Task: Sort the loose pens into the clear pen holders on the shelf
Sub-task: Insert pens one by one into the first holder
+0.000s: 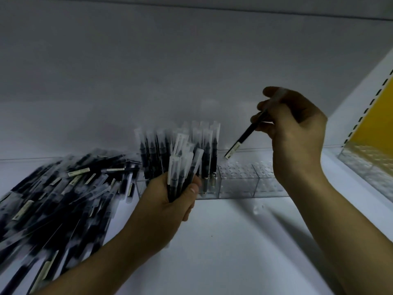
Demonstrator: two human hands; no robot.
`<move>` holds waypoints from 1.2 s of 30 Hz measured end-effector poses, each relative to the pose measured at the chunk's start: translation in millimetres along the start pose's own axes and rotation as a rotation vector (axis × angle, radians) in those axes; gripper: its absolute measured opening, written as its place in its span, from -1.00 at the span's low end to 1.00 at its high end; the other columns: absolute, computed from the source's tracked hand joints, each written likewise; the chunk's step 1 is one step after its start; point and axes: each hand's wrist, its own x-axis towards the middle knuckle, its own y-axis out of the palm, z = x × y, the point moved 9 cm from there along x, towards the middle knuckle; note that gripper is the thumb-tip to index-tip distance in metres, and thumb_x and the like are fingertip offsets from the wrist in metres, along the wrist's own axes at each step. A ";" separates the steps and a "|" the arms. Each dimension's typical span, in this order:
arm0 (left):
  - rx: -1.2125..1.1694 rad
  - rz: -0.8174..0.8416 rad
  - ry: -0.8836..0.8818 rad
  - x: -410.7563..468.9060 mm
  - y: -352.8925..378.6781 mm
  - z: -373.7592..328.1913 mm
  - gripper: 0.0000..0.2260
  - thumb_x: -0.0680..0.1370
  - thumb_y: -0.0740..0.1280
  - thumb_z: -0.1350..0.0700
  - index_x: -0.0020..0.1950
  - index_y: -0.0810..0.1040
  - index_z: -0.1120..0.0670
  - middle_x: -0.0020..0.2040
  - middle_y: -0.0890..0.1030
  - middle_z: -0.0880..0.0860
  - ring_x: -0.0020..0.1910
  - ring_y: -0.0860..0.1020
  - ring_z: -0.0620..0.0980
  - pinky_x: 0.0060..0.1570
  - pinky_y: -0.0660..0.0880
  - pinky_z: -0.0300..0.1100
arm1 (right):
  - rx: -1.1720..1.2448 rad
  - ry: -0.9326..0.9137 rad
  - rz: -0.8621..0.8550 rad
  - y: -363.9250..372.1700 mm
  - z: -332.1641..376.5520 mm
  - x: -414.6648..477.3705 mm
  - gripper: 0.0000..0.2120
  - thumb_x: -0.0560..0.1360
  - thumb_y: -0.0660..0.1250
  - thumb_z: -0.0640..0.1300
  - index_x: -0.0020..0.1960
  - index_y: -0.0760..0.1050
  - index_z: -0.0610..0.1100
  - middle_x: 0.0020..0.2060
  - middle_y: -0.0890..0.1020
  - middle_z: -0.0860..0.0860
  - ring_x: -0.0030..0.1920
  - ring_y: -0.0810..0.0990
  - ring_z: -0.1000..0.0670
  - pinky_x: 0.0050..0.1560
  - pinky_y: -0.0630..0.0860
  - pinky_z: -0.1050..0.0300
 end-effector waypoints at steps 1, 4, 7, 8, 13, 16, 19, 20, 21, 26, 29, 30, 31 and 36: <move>0.001 -0.014 0.006 0.5 -1.5 0.4 -0.89 0.62 0.25 0.26 -0.05 0.55 0.17 -0.46 0.43 -0.03 -0.46 0.41 -0.12 -0.42 0.39 -0.31 | -0.046 -0.033 0.033 4.1 1.8 -2.0 -0.83 0.60 0.29 -0.32 0.09 0.63 -0.23 -0.13 0.68 -0.01 -0.23 0.69 -0.06 -0.13 0.63 0.07; 0.005 -0.045 0.008 1.4 -5.5 2.7 -0.88 0.61 0.25 0.25 -0.05 0.56 0.15 -0.44 0.44 -0.03 -0.45 0.41 -0.09 -0.40 0.39 -0.30 | -0.159 -0.098 0.114 15.7 4.2 -9.8 -0.87 0.63 0.30 -0.27 0.09 0.63 -0.20 -0.05 0.71 0.09 -0.23 0.71 0.00 -0.14 0.63 0.14; 0.000 -0.053 0.006 1.9 -6.2 4.1 -0.88 0.62 0.25 0.25 -0.04 0.57 0.13 -0.44 0.44 -0.03 -0.44 0.41 -0.09 -0.39 0.40 -0.29 | -0.211 -0.145 0.155 21.8 4.9 -14.4 -0.87 0.64 0.32 -0.23 0.11 0.63 -0.16 -0.04 0.71 0.13 -0.20 0.73 0.01 -0.10 0.66 0.05; 0.000 -0.050 0.007 1.5 -5.8 4.2 -0.88 0.62 0.25 0.25 -0.04 0.57 0.13 -0.45 0.43 -0.04 -0.44 0.41 -0.09 -0.39 0.40 -0.29 | -0.227 -0.156 0.174 23.8 4.3 -15.6 -0.87 0.64 0.33 -0.22 0.13 0.63 -0.15 -0.03 0.71 0.13 -0.18 0.73 0.01 -0.08 0.68 0.00; -0.018 -0.051 0.005 0.8 -7.6 4.1 -0.90 0.62 0.25 0.23 -0.03 0.56 0.17 -0.46 0.43 -0.03 -0.44 0.42 -0.09 -0.39 0.40 -0.28 | -0.286 -0.191 0.258 31.6 2.1 -17.7 -0.80 0.59 0.32 -0.14 0.18 0.62 -0.07 0.07 0.69 0.10 -0.07 0.72 -0.06 -0.03 0.67 -0.16; -0.024 -0.057 -0.001 1.1 -8.1 4.8 -0.89 0.62 0.25 0.25 -0.01 0.57 0.17 -0.46 0.44 -0.04 -0.45 0.41 -0.10 -0.41 0.40 -0.29 | -0.292 -0.202 0.275 31.4 3.6 -16.5 -0.78 0.57 0.33 -0.16 0.19 0.62 -0.05 0.06 0.70 0.08 -0.08 0.72 -0.06 -0.04 0.68 -0.15; -0.008 -0.054 0.010 1.0 -8.1 5.0 -0.89 0.61 0.26 0.21 -0.02 0.55 0.21 -0.45 0.44 -0.02 -0.45 0.42 -0.09 -0.41 0.40 -0.29 | -0.333 -0.221 0.304 34.2 2.0 -18.1 -0.75 0.56 0.34 -0.17 0.21 0.62 -0.07 0.05 0.70 0.06 -0.09 0.72 -0.06 -0.03 0.68 -0.11; -0.003 -0.054 0.011 0.8 -8.4 5.2 -0.87 0.61 0.27 0.19 -0.02 0.55 0.23 -0.45 0.44 -0.01 -0.44 0.42 -0.09 -0.39 0.40 -0.28 | -0.354 -0.229 0.326 37.1 1.4 -20.5 -0.74 0.56 0.35 -0.17 0.23 0.62 -0.07 0.03 0.70 0.06 -0.09 0.72 -0.04 -0.03 0.69 -0.08; -0.003 -0.056 0.010 0.8 -9.2 5.7 -0.86 0.61 0.27 0.18 -0.02 0.54 0.24 -0.44 0.44 0.00 -0.43 0.42 -0.08 -0.38 0.40 -0.28 | -0.385 -0.240 0.352 40.6 0.9 -23.2 -0.71 0.55 0.36 -0.17 0.26 0.60 -0.06 -0.01 0.69 0.08 -0.09 0.71 -0.01 -0.03 0.69 -0.02; -0.028 -0.040 0.005 0.1 -7.6 3.4 -0.89 0.62 0.26 0.21 0.01 0.58 0.11 -0.41 0.49 -0.06 -0.39 0.46 -0.12 -0.33 0.45 -0.31 | -0.487 -0.335 0.464 52.2 4.2 -35.8 -0.56 0.48 0.47 -0.26 0.30 0.46 -0.01 -0.18 0.60 0.13 -0.16 0.66 0.05 -0.13 0.65 0.15; -0.037 -0.026 0.022 -0.6 -6.5 -2.2 -0.88 0.63 0.27 0.20 0.03 0.60 0.09 -0.34 0.59 -0.02 -0.34 0.54 -0.10 -0.31 0.50 -0.28 | -0.515 -0.357 0.490 55.2 4.6 -37.9 -0.59 0.47 0.48 -0.28 0.18 0.41 0.01 -0.19 0.59 0.10 -0.19 0.64 0.03 -0.18 0.63 0.14; -0.017 -0.017 0.041 -0.8 -6.1 -5.0 -0.89 0.64 0.28 0.15 0.05 0.60 0.07 -0.28 0.63 0.02 -0.30 0.58 -0.07 -0.31 0.53 -0.21 | -0.537 -0.375 0.498 56.5 5.1 -38.9 -0.63 0.47 0.48 -0.29 0.14 0.42 -0.01 -0.18 0.58 0.10 -0.19 0.63 0.03 -0.19 0.62 0.12; 0.015 -0.007 0.064 -1.2 -6.1 -7.5 -0.87 0.61 0.28 0.08 0.08 0.60 0.06 -0.23 0.66 0.04 -0.27 0.62 -0.04 -0.29 0.57 -0.14 | -0.556 -0.393 0.506 58.0 5.3 -39.7 -0.66 0.46 0.47 -0.29 0.11 0.44 -0.03 -0.18 0.57 0.10 -0.20 0.62 0.02 -0.21 0.60 0.11; 0.099 -0.002 0.078 -3.6 -4.7 -14.5 -0.78 0.57 0.27 0.00 0.18 0.56 -0.01 -0.11 0.71 -0.04 -0.20 0.68 -0.03 -0.25 0.64 0.12 | -0.583 -0.471 0.501 60.2 8.3 -43.4 -0.76 0.43 0.44 -0.26 0.06 0.50 -0.12 -0.13 0.56 0.07 -0.16 0.59 0.03 -0.24 0.55 0.11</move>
